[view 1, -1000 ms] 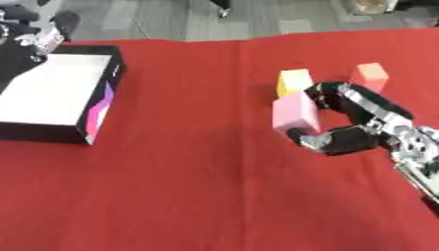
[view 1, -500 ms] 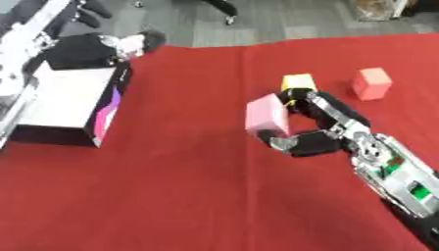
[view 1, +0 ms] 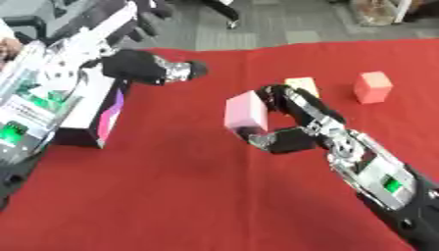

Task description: Pick up the objects with one hand, pass them to the other hand, and then place them into the box on the other side of the table.

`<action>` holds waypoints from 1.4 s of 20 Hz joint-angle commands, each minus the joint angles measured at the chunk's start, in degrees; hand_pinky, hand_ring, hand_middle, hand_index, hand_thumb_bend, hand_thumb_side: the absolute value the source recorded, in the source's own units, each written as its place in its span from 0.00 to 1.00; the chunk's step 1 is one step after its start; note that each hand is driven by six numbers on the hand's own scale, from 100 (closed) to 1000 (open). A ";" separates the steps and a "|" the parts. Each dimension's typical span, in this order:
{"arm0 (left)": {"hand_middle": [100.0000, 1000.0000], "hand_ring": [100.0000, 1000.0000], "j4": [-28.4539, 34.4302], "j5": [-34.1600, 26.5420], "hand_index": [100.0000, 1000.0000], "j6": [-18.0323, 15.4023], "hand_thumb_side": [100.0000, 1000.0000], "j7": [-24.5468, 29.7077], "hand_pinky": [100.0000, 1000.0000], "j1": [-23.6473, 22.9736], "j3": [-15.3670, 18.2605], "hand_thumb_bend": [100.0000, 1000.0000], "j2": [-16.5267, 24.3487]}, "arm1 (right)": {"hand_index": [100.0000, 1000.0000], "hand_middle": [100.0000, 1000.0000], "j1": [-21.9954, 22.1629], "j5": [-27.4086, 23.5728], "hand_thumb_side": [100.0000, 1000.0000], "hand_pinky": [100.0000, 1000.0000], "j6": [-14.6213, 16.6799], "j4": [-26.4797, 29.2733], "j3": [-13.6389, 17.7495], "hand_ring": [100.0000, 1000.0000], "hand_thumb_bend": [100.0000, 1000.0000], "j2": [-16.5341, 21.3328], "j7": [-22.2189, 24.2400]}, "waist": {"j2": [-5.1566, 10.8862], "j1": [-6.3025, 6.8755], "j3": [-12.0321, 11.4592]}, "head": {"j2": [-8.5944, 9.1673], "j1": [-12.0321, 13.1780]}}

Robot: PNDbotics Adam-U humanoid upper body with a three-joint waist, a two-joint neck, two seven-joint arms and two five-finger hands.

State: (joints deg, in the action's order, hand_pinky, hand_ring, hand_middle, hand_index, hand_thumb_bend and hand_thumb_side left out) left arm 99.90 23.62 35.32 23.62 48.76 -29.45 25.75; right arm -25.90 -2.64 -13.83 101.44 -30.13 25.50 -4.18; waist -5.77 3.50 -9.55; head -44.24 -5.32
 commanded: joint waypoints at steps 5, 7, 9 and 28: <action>0.84 0.80 -4.23 4.56 0.86 -2.30 0.28 9.09 0.82 2.91 -1.61 0.69 -2.19 | 0.54 0.43 -2.96 0.73 0.00 0.77 -0.60 -1.64 -1.41 0.48 0.09 -2.33 -0.07 | 1.38 0.64 -0.07 | 0.12 -0.60; 0.84 0.81 -4.64 5.49 0.86 -3.65 0.27 11.00 0.83 3.05 -1.76 0.71 -2.81 | 0.54 0.43 -3.61 0.98 0.00 0.77 -0.53 -1.97 -1.90 0.48 0.09 -2.80 0.40 | 1.35 0.65 -0.05 | 0.12 -0.56; 0.84 0.83 -4.79 6.00 0.86 -4.99 0.27 13.02 0.85 2.94 -1.82 0.74 -3.26 | 0.54 0.43 -4.13 1.17 0.00 0.77 -0.46 -2.22 -2.29 0.48 0.09 -3.23 0.85 | 1.34 0.65 -0.05 | 0.12 -0.50; 0.81 0.82 -4.12 7.80 0.83 -6.05 0.27 18.65 0.83 2.19 -1.04 0.50 -4.30 | 0.54 0.43 -5.16 1.94 0.00 0.76 0.04 -1.59 -3.16 0.47 0.09 -3.49 2.63 | 1.03 0.49 -0.05 | 0.12 1.65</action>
State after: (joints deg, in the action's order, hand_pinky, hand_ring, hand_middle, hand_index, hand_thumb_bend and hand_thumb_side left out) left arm 95.40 31.04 27.94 41.40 50.26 -30.94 21.06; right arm -30.01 -0.84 -13.88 98.37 -33.55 21.48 -1.75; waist -5.77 3.50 -9.58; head -44.24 -3.88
